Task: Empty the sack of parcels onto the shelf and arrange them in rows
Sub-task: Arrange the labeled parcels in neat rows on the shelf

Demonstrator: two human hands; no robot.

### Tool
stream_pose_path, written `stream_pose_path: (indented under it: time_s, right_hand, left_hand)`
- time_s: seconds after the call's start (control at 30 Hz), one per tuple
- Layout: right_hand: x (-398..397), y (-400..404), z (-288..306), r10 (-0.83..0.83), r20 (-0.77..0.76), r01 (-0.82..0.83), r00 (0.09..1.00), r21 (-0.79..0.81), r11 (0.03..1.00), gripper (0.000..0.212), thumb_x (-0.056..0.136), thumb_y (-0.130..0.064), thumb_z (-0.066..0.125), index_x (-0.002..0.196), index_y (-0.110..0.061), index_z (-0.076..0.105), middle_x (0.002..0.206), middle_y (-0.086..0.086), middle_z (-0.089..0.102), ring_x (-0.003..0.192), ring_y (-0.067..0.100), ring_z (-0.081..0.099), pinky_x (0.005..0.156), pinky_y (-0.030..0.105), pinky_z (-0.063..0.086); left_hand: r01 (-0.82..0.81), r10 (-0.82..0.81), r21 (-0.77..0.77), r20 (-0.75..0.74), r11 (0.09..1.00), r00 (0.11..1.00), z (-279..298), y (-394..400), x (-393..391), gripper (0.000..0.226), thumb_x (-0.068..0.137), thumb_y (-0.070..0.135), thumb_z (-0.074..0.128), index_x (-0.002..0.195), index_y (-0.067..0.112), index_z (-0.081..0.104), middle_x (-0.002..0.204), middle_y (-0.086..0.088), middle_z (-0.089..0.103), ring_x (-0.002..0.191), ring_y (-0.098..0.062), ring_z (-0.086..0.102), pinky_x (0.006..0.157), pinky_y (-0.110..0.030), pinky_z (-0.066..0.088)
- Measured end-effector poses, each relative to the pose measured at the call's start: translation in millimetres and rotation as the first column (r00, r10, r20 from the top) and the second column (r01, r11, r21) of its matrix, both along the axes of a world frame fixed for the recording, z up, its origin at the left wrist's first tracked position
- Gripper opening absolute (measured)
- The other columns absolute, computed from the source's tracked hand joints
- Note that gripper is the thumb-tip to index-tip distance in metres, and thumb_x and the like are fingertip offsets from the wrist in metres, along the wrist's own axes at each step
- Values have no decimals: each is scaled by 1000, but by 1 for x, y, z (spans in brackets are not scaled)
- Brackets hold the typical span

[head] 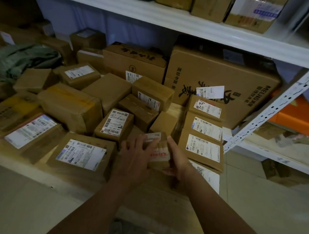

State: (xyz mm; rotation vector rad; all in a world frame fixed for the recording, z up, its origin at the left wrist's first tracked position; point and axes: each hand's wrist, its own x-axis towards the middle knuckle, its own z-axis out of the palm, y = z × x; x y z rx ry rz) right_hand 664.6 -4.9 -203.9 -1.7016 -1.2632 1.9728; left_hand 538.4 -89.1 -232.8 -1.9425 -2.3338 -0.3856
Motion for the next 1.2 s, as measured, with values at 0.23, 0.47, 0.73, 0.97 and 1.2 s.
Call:
stream_pose_path:
  time_s: [0.23,0.47,0.73,0.97,1.2]
  right_hand:
    - [15,-10,10,80,29,-80,996,14,997,46,82,-57,52,103,-19,67,106,12,69,100,26,63,76,35,52]
    - [36,-30,4,55,34,-56,998,38,998,41,84,-46,56,112,-16,63,101,9,69,91,25,64,70,35,52]
    - [61,-47,-6,98,111,-109,989,95,990,54,67,-48,60,109,-15,63,101,12,71,91,31,69,83,46,56]
    - [69,-61,3,77,109,-95,991,163,982,64,72,-49,59,123,-12,50,106,9,68,88,22,66,66,29,47]
    - [101,-86,2,60,159,-77,985,102,992,33,84,-47,45,88,-18,60,82,7,68,81,23,64,81,36,47]
  left_hand:
    - [140,-139,35,-16,990,990,-4,-21,2,102,55,49,78,140,24,27,129,-11,51,114,-31,54,91,-50,49]
    - [-71,67,-5,412,997,909,6,-35,23,72,74,69,49,130,24,43,127,-4,47,114,-20,48,90,-36,49]
    - [-178,405,-374,892,910,199,1,-32,31,62,82,34,62,137,15,40,130,-8,54,106,-22,58,79,-36,52]
    - [-196,432,-399,883,896,180,5,-40,23,69,57,51,57,115,13,54,107,-8,63,96,-26,62,86,-52,53]
    - [-50,442,-442,872,896,211,6,-53,38,51,69,47,62,105,12,55,101,-6,61,90,-23,60,69,-36,53]
